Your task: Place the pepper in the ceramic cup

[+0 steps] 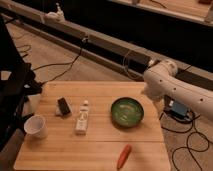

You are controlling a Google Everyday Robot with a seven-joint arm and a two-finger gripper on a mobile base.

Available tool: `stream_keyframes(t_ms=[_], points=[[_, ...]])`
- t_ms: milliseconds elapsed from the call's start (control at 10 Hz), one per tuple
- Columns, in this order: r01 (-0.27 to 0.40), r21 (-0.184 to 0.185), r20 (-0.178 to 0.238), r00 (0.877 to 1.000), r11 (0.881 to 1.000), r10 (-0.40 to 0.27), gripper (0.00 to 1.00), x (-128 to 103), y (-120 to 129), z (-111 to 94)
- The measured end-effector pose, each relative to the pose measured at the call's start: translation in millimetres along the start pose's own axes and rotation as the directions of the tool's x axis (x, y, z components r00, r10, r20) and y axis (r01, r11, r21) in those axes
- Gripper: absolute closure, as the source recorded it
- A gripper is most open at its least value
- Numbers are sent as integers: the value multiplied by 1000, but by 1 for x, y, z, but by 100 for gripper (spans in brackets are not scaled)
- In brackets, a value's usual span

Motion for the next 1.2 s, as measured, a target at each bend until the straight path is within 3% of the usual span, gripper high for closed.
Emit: stream_keyframes(t_ms=[800,1000,1200], points=[[7,5,2,1000,1000,-7,22,-3,-1,-1],[40,23,7,999,999,-41,22,-17,-3,-1],[99,39,40,994,994,-100,22,-46,-1,4]])
